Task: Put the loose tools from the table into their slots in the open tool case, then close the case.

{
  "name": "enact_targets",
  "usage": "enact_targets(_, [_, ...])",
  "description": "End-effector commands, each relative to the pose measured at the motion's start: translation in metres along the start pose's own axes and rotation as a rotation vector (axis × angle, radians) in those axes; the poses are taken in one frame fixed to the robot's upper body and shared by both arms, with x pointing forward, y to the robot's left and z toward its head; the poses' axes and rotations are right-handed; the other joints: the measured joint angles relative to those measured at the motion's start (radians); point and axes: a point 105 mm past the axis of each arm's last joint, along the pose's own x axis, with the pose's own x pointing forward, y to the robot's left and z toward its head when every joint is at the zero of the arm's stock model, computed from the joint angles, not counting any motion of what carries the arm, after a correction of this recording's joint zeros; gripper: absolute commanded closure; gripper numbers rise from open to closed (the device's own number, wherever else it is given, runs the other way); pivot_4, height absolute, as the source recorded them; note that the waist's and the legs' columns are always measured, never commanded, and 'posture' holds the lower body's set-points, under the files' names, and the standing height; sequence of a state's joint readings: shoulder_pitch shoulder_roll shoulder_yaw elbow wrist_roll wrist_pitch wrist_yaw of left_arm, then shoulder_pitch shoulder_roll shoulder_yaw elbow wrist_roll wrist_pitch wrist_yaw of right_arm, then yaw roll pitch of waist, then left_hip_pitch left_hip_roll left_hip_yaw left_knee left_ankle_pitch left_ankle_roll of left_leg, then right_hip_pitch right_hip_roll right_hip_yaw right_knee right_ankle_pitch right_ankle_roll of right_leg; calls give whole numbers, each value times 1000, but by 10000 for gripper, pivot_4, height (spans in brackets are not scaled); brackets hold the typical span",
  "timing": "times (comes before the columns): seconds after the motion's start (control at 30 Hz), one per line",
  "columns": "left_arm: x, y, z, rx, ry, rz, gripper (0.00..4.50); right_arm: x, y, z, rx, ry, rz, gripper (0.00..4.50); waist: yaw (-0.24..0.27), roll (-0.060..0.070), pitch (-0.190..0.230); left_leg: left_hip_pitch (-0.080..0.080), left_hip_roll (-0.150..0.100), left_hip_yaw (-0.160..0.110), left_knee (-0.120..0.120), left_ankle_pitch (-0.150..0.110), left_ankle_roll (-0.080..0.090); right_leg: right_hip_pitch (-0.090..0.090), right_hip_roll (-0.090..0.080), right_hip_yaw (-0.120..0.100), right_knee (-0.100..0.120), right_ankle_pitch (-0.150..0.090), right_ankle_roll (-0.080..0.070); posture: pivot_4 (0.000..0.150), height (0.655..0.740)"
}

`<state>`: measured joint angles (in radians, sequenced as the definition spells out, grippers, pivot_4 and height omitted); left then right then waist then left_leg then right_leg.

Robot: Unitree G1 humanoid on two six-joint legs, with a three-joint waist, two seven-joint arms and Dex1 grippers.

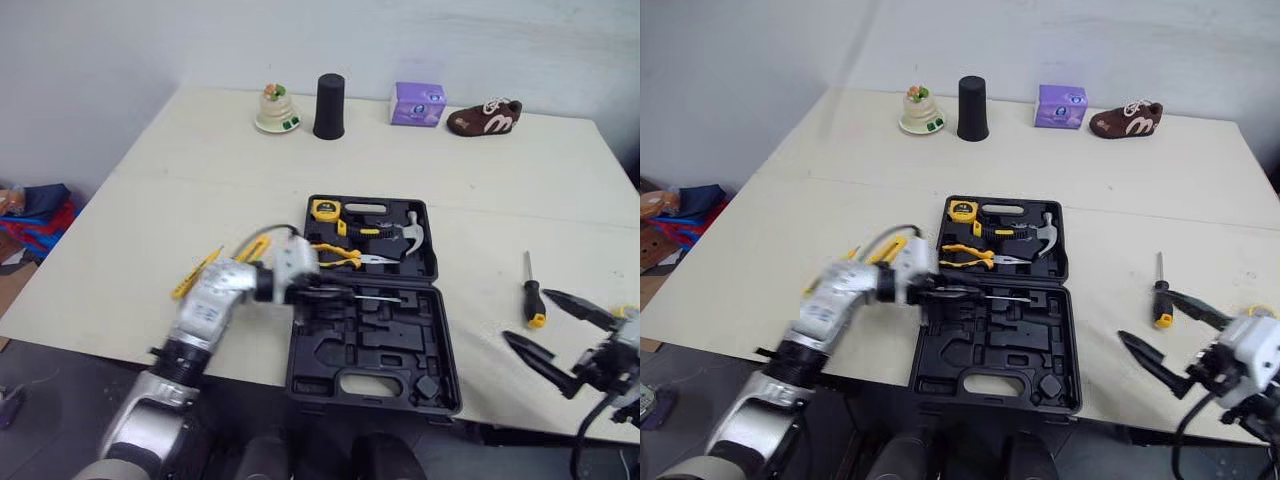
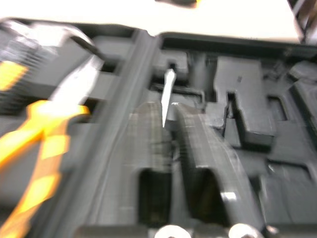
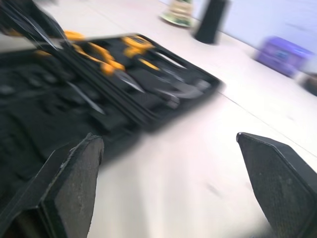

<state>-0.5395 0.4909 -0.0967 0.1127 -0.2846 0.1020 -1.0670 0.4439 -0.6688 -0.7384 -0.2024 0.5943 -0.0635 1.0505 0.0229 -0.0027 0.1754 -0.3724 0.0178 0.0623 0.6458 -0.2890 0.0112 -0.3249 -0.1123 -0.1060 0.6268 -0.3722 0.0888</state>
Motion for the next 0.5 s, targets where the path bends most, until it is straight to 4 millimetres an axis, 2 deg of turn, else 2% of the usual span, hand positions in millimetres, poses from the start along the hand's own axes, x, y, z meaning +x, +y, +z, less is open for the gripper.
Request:
enact_targets(0.03, [-37, 14, 23, 52, -85, 123, 17752, -41, -28, -5, -55, 55, -131, 0, 0, 0, 0, 0, 0, 0, 0, -1, 1, 0, 0, 0, 0, 0, 0, 1500, 7341])
enact_targets(0.13, [-105, 31, -18, 64, 162, 318, 3373, -83, -52, -23, -126, 136, -312, 0, 0, 0, 1, 2, -1, 0, 0, -4, 4, 2, -1, 0, -2, 0, 0, 1500, 7341])
enact_targets(0.17, [-133, 34, -33, 43, 244, 390, 400, -95, -59, -24, -184, 146, -379, 0, -2, 0, 2, 2, -1, 1, 0, -4, 4, 2, -2, 1, -3, 0, 1, 1500, 7341])
enact_targets(0.23, [-181, 36, -46, 9, 311, 549, 400, -113, -69, -27, -204, 153, -495, 0, -11, 0, 6, 2, -1, 3, -1, -8, 8, 1, -2, 2, -3, 0, 2, 1500, 7341])
enact_targets(0.3, [-226, 34, -47, 2, 365, 681, 400, -130, -68, -37, -167, 179, -561, 0, -20, -1, 9, 2, 0, 2, -2, -8, 8, 0, -2, 2, -2, 0, 2, 1500, 7341])
enact_targets(0.43, [-287, 33, -39, -29, 406, 915, 400, -157, -64, -54, -102, 262, -617, 0, -21, -2, 11, 2, 2, 0, -2, -10, 3, -1, -2, 2, -1, -1, 1, 1500, 7341])
enact_targets(0.5, [-317, 22, -47, -59, 476, 1000, 400, -173, -65, -62, -53, 306, -674, 0, -22, 0, 12, 2, 1, 0, -2, -10, 2, 0, -4, 2, -1, 0, 1, 1500, 7341])
